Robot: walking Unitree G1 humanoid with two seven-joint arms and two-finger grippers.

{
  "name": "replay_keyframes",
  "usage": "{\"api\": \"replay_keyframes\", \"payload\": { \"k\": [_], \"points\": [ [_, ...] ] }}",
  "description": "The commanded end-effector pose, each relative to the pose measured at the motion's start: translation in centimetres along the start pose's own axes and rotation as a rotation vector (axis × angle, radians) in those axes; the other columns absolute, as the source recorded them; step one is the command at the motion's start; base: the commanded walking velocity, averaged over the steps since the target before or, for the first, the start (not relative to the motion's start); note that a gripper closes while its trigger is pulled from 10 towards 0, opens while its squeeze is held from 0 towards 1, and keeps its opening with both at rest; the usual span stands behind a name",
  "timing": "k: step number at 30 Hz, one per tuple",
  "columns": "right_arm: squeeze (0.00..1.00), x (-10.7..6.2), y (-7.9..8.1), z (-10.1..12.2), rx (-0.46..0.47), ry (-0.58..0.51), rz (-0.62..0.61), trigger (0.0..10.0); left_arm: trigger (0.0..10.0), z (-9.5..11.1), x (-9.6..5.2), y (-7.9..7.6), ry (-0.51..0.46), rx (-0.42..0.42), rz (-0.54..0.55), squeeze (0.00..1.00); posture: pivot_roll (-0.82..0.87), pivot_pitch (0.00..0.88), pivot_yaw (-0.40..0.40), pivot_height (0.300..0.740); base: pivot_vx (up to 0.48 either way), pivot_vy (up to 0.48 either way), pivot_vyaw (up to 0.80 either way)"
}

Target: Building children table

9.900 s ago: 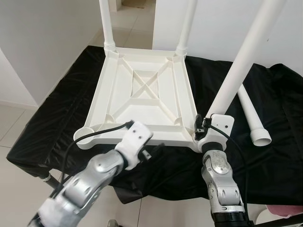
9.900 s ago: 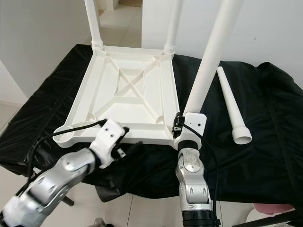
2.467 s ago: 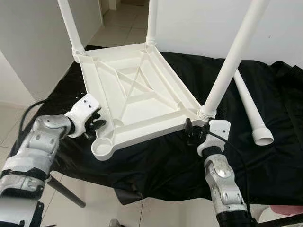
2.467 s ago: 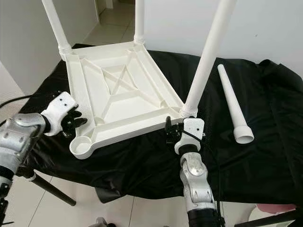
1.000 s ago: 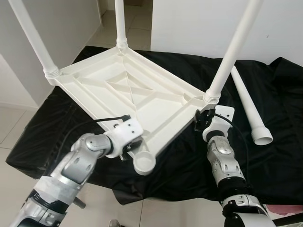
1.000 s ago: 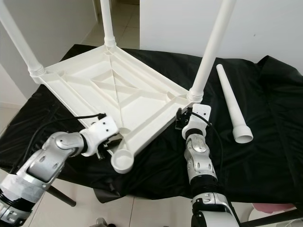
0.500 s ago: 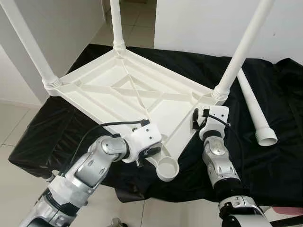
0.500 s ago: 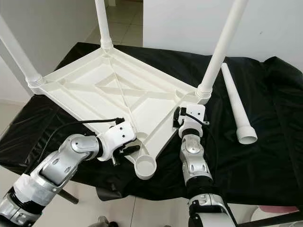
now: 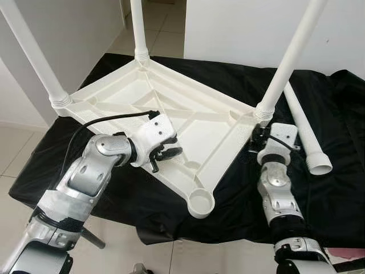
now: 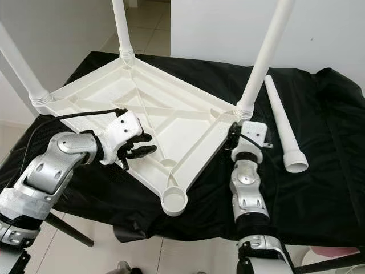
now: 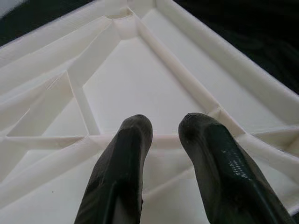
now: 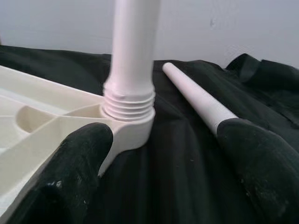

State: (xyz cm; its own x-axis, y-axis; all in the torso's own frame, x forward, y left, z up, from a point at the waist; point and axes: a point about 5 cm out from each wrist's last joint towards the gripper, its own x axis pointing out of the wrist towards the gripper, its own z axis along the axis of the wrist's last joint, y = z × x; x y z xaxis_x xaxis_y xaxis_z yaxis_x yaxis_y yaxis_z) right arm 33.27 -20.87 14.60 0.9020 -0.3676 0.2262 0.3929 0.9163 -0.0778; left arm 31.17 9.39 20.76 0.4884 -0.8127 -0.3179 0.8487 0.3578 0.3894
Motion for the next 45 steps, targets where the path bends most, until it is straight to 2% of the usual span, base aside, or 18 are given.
{"api": "replay_keyframes", "payload": {
  "k": [1,3,8,12,13,15,17,18,19,20,21,23,25,28,33,38,45],
  "points": [
    [0.0,0.1,-1.7,0.0,-0.018,-0.003,-0.07,10.0,10.0,0.6,0.0,1.6,-0.039,-0.008,0.219,0.0,0.01,0.069,0.006,0.74,0.0,0.0,0.0],
    [0.0,0.2,-3.0,-0.1,-0.034,0.002,-0.109,10.0,10.0,1.0,0.2,2.0,-0.07,-0.029,0.278,0.0,0.01,0.067,0.003,0.74,0.0,0.0,0.0],
    [0.0,0.2,-4.6,-0.2,-0.052,0.004,-0.147,10.0,10.0,1.5,0.5,2.1,-0.101,-0.059,0.291,0.0,0.0,0.065,0.001,0.74,0.0,0.0,0.0],
    [0.0,-0.1,-7.6,-0.6,-0.083,0.013,-0.206,10.0,10.0,1.9,1.0,2.1,-0.127,-0.075,0.288,0.0,-0.01,0.064,0.003,0.74,0.0,0.0,0.0],
    [0.0,-0.1,-7.6,-0.6,-0.083,0.013,-0.206,10.0,10.0,1.9,1.0,2.1,-0.127,-0.075,0.288,0.0,-0.01,0.064,0.003,0.74,0.0,0.0,0.0],
    [0.0,-0.2,-8.7,-0.8,-0.084,0.024,-0.227,10.0,10.0,1.9,1.1,2.1,-0.132,-0.075,0.285,0.0,-0.01,0.062,0.005,0.74,0.0,0.0,0.0],
    [0.0,-0.2,-8.7,-0.8,-0.084,0.024,-0.227,10.0,10.0,1.9,1.1,2.1,-0.132,-0.075,0.285,0.0,-0.01,0.062,0.005,0.74,0.0,0.0,0.0],
    [0.0,-0.2,-9.0,-0.9,-0.083,0.029,-0.23,10.0,10.0,1.9,1.2,2.2,-0.136,-0.078,0.285,0.0,-0.02,0.063,0.008,0.74,0.0,0.0,0.0],
    [0.0,-0.3,-9.9,-1.6,-0.042,0.071,-0.221,10.0,10.0,2.1,1.5,2.2,-0.146,-0.078,0.282,0.0,-0.02,0.062,0.011,0.74,0.0,0.0,0.0],
    [0.0,-0.3,-9.9,-1.6,-0.042,0.071,-0.221,10.0,10.0,2.1,1.5,2.2,-0.146,-0.078,0.282,0.0,-0.02,0.062,0.011,0.74,0.0,0.0,0.0],
    [0.0,-0.2,-10.5,-2.1,-0.003,0.097,-0.188,10.0,10.0,2.2,1.7,2.1,-0.153,-0.075,0.276,0.0,-0.02,0.062,0.011,0.74,0.0,0.0,0.0],
    [0.0,-0.2,-10.5,-2.1,-0.003,0.097,-0.188,10.0,10.0,2.2,1.7,2.1,-0.153,-0.075,0.276,0.0,-0.02,0.062,0.011,0.74,0.0,0.0,0.0],
    [0.0,0.0,-10.5,-2.4,0.049,0.108,-0.102,10.0,10.0,2.2,1.8,2.0,-0.153,-0.075,0.271,0.0,-0.03,0.061,0.019,0.74,0.0,0.0,0.0],
    [0.0,0.3,-10.5,-2.4,0.073,0.105,-0.054,10.0,10.0,2.2,1.8,2.1,-0.151,-0.077,0.268,0.0,-0.03,0.06,0.025,0.74,0.0,0.0,0.0],
    [0.0,0.5,-10.6,-2.5,0.096,0.108,-0.024,10.0,10.0,2.1,1.8,2.1,-0.149,-0.077,0.265,0.0,-0.03,0.062,0.027,0.74,0.0,0.0,0.0],
    [0.0,1.3,-10.5,-3.2,0.156,0.161,0.108,10.0,10.0,2.1,1.8,2.2,-0.144,-0.075,0.268,0.0,-0.02,0.064,0.027,0.74,0.0,0.0,0.0],
    [0.0,1.5,-10.5,-3.4,0.154,0.171,0.152,10.0,10.0,2.1,1.7,2.3,-0.141,-0.076,0.275,0.0,-0.02,0.063,0.029,0.74,0.0,0.0,0.0]
  ]
}}
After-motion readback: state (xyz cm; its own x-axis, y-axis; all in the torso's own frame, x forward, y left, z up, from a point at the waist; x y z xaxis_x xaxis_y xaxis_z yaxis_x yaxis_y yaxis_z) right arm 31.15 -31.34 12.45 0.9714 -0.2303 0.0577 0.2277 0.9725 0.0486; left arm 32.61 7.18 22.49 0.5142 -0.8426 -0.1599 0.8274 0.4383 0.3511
